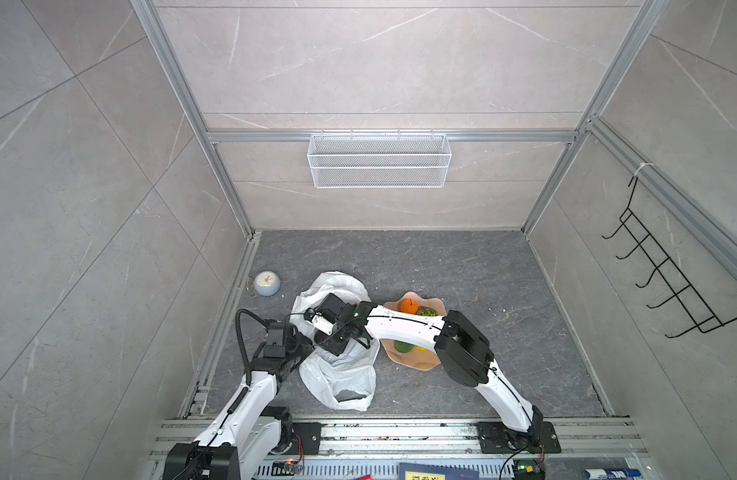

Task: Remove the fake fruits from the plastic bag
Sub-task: 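Grasp the dark avocado inside the bag with the right gripper, then lift the avocado out and lower it into the pink bowl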

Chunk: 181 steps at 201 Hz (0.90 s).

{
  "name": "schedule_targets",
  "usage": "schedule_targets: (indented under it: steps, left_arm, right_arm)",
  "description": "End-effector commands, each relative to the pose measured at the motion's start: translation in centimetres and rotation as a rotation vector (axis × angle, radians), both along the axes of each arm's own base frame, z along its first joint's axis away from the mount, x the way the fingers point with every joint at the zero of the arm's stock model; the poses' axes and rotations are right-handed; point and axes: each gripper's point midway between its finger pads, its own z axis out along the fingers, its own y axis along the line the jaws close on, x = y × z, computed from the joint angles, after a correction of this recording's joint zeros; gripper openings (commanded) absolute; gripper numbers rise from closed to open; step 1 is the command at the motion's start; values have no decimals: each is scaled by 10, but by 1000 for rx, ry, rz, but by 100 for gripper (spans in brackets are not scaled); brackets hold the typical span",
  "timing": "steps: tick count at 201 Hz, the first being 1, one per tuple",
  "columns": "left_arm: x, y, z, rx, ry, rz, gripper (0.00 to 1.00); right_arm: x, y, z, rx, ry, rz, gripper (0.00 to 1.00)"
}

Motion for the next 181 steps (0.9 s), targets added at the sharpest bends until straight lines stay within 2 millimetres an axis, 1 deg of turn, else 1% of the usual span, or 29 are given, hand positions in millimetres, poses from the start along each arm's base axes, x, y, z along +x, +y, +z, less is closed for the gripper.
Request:
schedule_targets:
  steps: [1, 9, 19, 26, 42, 61, 82, 93, 106, 124, 139, 140, 141, 153, 168, 181]
  left_arm:
    - [3, -1, 4, -8, -26, -2, 42]
    - [3, -1, 4, -9, -26, -2, 42]
    - [4, 0, 5, -8, -29, -1, 42]
    - [3, -1, 4, -8, -28, -3, 42]
    - [4, -1, 4, -8, -29, -3, 42]
    - [4, -1, 4, -9, -28, -4, 42]
    - [4, -1, 4, -9, -29, -7, 42]
    - [5, -2, 6, -11, -35, -14, 42]
    - [7, -4, 9, -12, -41, -36, 42]
    - [11, -8, 15, -14, -56, -64, 41]
    - [15, -10, 23, -2, -74, -93, 39]
    - [16, -9, 23, 0, -76, -95, 39]
    - [16, -9, 24, 2, -77, -97, 39]
    - [20, -8, 31, 34, -88, -116, 36]
    - [26, -5, 39, 75, -108, -137, 32]
    - [31, -5, 42, 81, -132, -138, 30]
  right_arm:
    - [2, -3, -7, -36, -4, -12, 64]
    - [2, -3, -6, -34, -4, -16, 61]
    - [0, -2, -3, -26, 1, -11, 50]
    - [-3, -2, 2, -12, 4, -3, 46]
    - [-11, -1, 17, 22, -25, 9, 42]
    - [-18, -4, 36, 55, -39, 2, 40]
    - [-18, -14, 44, 56, -44, -39, 39]
    - [-21, -22, 45, 49, -38, -58, 37]
    - [-24, -32, 52, 54, -29, -86, 37]
    - [-34, -47, 62, 72, -13, -111, 37]
    - [-40, -60, 77, 105, -11, -146, 37]
    - [-40, -61, 76, 102, -10, -149, 37]
    - [-40, -62, 80, 111, -12, -151, 37]
    - [-43, -71, 90, 130, -11, -179, 37]
    - [-49, -81, 96, 142, 6, -205, 37]
    - [-53, -88, 101, 153, 19, -224, 37]
